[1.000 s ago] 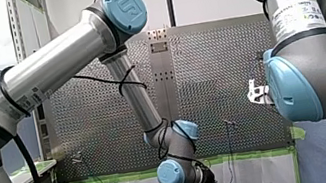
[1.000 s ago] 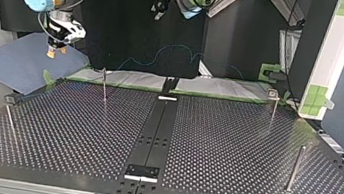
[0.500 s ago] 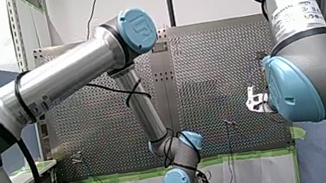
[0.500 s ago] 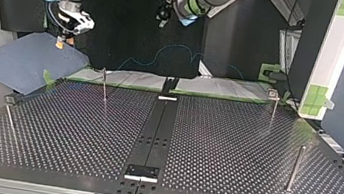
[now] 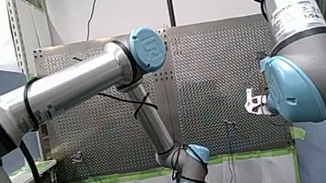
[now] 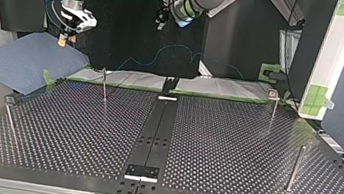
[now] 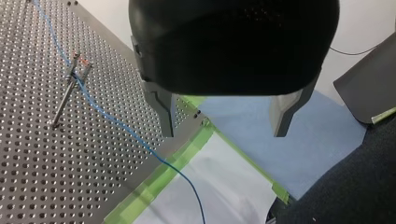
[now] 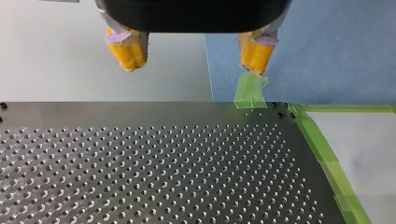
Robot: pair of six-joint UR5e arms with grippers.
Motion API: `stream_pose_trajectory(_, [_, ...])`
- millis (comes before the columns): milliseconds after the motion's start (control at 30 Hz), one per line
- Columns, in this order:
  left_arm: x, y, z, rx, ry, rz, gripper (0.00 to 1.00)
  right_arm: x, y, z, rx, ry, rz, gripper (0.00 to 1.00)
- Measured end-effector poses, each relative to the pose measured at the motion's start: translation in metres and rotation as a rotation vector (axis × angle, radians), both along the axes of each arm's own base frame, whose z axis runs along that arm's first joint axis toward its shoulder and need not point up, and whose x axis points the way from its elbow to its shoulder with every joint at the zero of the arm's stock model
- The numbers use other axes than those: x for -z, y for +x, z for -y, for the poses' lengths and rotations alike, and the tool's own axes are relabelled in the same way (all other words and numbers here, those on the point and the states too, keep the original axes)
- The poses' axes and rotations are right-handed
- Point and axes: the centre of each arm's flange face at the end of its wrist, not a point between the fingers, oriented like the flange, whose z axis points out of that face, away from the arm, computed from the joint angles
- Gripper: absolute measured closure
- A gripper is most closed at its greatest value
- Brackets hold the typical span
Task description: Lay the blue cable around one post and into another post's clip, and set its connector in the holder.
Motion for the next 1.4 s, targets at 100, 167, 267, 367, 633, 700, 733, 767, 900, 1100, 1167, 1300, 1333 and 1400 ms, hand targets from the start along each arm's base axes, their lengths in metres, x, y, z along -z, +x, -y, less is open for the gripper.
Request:
stream_pose_trajectory(100, [0.009, 0.001, 0.007, 0.015, -0.024, 0.007, 0.0, 0.0, 0.001, 0.0, -0.007, -0.002, 0.004, 0.02])
stream_pose_trajectory(167, [0.016, 0.001, 0.013, 0.027, -0.05, 0.007, 0.0, 0.0, 0.001, 0.0, -0.011, -0.003, 0.005, 0.02])
stream_pose_trajectory(267, [0.026, 0.001, 0.02, 0.041, -0.089, 0.003, 0.0, -0.001, 0.002, 0.001, -0.017, -0.005, 0.008, 0.02])
stream_pose_trajectory(367, [0.036, 0.004, 0.024, 0.034, -0.119, -0.005, 0.0, -0.001, 0.003, 0.001, -0.02, -0.007, 0.009, 0.02])
stream_pose_trajectory(633, [0.066, 0.022, 0.022, -0.013, -0.18, -0.036, 0.0, -0.001, 0.004, 0.001, -0.03, -0.012, 0.015, 0.02])
stream_pose_trajectory(700, [0.072, 0.027, 0.021, -0.021, -0.194, -0.044, 0.0, -0.001, 0.005, 0.001, -0.032, -0.013, 0.015, 0.02])
stream_pose_trajectory(733, [0.077, 0.029, 0.021, -0.023, -0.204, -0.051, 0.0, -0.001, 0.005, 0.001, -0.034, -0.013, 0.016, 0.02])
stream_pose_trajectory(767, [0.08, 0.029, 0.022, -0.023, -0.211, -0.055, 0.0, -0.001, 0.005, 0.001, -0.035, -0.013, 0.016, 0.02])
stream_pose_trajectory(900, [0.095, 0.03, 0.024, -0.024, -0.24, -0.075, 0.0, -0.001, 0.007, 0.001, -0.04, -0.013, 0.017, 0.02])
stream_pose_trajectory(1100, [0.12, 0.025, 0.034, 0.003, -0.311, -0.108, 0.0, -0.001, 0.008, 0.0, -0.043, -0.01, 0.015, 0.02])
stream_pose_trajectory(1167, [0.128, 0.023, 0.04, 0.02, -0.345, -0.116, 0.0, -0.001, 0.008, -0.001, -0.044, -0.009, 0.015, 0.02])
stream_pose_trajectory(1300, [0.142, 0.019, 0.048, 0.049, -0.404, -0.13, 0.0, -0.001, 0.01, -0.002, -0.048, -0.008, 0.015, 0.02])
stream_pose_trajectory(1333, [0.146, 0.018, 0.051, 0.059, -0.421, -0.135, 0.0, -0.001, 0.011, -0.002, -0.049, -0.008, 0.015, 0.02])
stream_pose_trajectory(1400, [0.151, 0.016, 0.054, 0.073, -0.448, -0.14, 0.0, -0.001, 0.012, -0.002, -0.051, -0.007, 0.015, 0.02])
